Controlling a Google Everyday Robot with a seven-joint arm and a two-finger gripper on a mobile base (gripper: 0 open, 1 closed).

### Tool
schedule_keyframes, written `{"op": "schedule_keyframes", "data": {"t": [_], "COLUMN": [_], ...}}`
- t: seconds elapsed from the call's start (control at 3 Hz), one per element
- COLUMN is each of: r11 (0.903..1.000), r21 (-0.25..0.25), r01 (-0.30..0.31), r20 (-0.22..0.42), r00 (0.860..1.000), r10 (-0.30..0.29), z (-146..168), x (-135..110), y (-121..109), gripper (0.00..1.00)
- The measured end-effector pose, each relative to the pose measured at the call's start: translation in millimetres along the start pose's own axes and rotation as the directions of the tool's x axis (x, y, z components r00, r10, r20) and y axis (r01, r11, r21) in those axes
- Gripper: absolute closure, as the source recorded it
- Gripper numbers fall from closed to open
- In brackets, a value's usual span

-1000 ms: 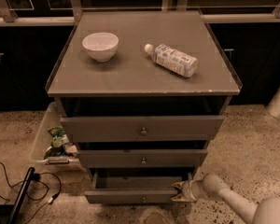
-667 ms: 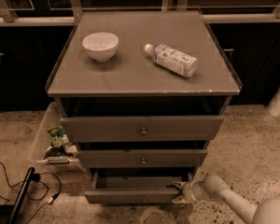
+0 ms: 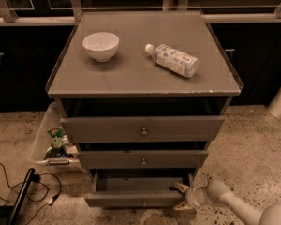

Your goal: Open bottom drawer

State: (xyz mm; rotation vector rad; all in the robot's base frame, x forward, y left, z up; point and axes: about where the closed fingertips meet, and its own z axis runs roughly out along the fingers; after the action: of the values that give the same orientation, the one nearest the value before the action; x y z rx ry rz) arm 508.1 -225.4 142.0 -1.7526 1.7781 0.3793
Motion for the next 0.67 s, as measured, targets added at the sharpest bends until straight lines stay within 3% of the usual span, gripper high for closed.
{"op": "schedule_keyframes", "data": {"t": [0.67], "r11": [1.0000], "r21": [0.000], "r01": [0.000], "r20": [0.000], "r00": [1.000], "r10": [0.000], "z": [-4.0], "x": [-4.1], "y": [-2.9], "gripper": [0.89]}}
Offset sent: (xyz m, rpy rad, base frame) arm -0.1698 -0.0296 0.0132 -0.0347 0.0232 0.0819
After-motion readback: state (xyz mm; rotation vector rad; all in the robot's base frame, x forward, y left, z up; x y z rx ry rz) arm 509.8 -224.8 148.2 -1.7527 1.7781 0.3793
